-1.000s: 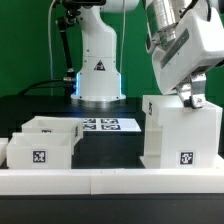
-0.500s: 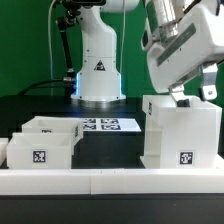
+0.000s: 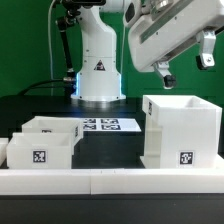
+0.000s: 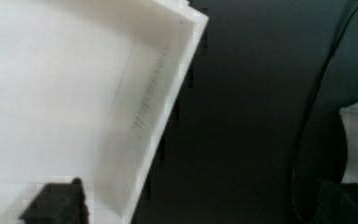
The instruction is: Assemble drawer
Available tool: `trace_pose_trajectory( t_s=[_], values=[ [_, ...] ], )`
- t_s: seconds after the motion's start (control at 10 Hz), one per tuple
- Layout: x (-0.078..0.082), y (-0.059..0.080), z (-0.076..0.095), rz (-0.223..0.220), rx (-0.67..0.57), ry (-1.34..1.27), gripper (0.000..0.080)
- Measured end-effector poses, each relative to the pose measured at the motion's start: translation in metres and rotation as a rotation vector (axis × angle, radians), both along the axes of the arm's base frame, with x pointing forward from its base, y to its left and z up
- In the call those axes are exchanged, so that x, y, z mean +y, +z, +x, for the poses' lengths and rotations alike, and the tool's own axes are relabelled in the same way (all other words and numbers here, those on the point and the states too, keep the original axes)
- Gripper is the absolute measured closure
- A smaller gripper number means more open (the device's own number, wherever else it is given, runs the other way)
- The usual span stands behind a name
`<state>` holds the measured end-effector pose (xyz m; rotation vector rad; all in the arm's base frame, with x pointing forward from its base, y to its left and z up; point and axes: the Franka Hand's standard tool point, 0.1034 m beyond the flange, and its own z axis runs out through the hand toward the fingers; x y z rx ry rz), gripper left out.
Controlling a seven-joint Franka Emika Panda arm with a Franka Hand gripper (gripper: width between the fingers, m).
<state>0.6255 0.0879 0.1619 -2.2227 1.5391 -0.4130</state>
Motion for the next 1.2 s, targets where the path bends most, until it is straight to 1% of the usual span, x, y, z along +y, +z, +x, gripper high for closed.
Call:
trace_pose_trajectory(
  t_s=[0.1,0.2,0.3,0.4,0.5,0.7,0.8,0.9,1.0,1.1,1.2],
  values=[
    [0.001,-0.001,0.0,-0.016,-0.003,0.032,0.0151],
    [0.0,-0.001,0.0,-0.051,-0.014,0.094,0.0151],
    [-0.001,-0.002,0.0,-0.103,-0.026,0.195,0.0151],
    [-0.003,-0.002,-0.002,-0.172,-0.029,0.339,0.0151],
    [-0.008,-0.003,-0.003,-0.256,-0.044,0.478,0.0151],
    [-0.022,-0.008,-0.008,-0.382,-0.062,0.69,0.0151],
    [-0.021,-0.008,-0.008,-0.401,-0.067,0.727,0.0151],
    [-0.022,-0.008,-0.007,-0.429,-0.075,0.782,0.0151],
    [-0.023,-0.008,-0.007,-0.462,-0.084,0.847,0.0151],
    [-0.028,-0.009,-0.009,-0.5,-0.092,0.915,0.0151],
    [-0.047,-0.011,-0.016,-0.55,-0.089,0.997,0.0151]
  ],
)
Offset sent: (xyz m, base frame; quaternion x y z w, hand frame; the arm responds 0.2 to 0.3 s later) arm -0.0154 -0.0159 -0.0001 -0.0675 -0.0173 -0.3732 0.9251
